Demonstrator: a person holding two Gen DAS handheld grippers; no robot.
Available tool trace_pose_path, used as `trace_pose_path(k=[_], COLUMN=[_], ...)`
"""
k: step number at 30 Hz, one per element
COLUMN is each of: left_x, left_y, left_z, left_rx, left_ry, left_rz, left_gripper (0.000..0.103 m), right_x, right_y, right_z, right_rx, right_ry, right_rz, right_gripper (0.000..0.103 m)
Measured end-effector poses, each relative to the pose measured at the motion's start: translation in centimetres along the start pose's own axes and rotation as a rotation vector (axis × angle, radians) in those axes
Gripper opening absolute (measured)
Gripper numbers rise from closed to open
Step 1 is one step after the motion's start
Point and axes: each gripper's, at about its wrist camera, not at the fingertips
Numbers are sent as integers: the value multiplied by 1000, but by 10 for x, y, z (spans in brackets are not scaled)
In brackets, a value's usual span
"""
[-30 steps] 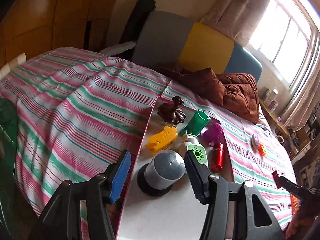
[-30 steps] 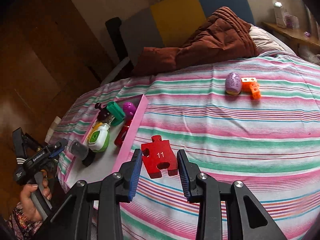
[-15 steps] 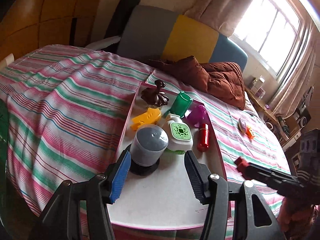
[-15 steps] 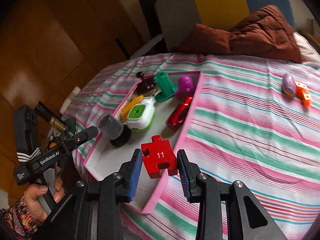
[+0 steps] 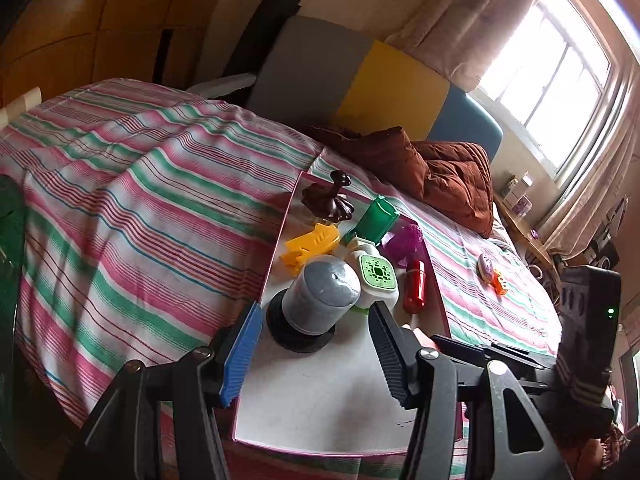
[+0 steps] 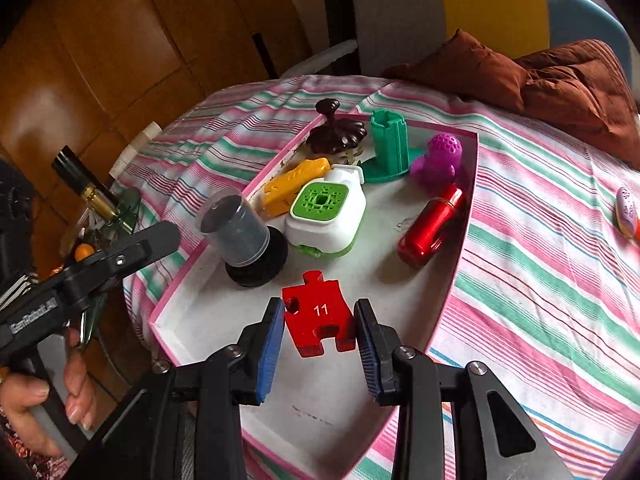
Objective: Organize rigid objects
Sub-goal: 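Lower the red puzzle piece into the tray and open the right tool while the left tool releases the cup, then move the right tool over the bedspread to the orange cube cluster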
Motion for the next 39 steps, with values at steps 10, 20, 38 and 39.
trace_pose_path(k=[10, 20, 38, 39], left_x=[-3, 1, 45, 48], left_y=[1, 0, -2, -2], left_z=[0, 3, 16, 17], left_rx=[4, -3, -43, -45], left_ry=[18, 6, -117, -123], left_rz=[10, 16, 62, 65], left_gripper=[56, 56, 56, 56], right_x=[-3, 9, 53, 57], right_y=[-28, 2, 40, 41], right_z=[-11, 0, 13, 15], right_rx=[-20, 39, 111, 115], right_ry=[30, 6, -122, -132], right_rz=[77, 73, 107, 115], right_gripper=[37, 39, 42, 42])
Point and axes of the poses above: each gripper's, at about its wrist camera, not at the fingertips, and y roughly against the way its jaws point, x to its right, z to its underside, and after that the axes turned 2 degrees about y, right-handed
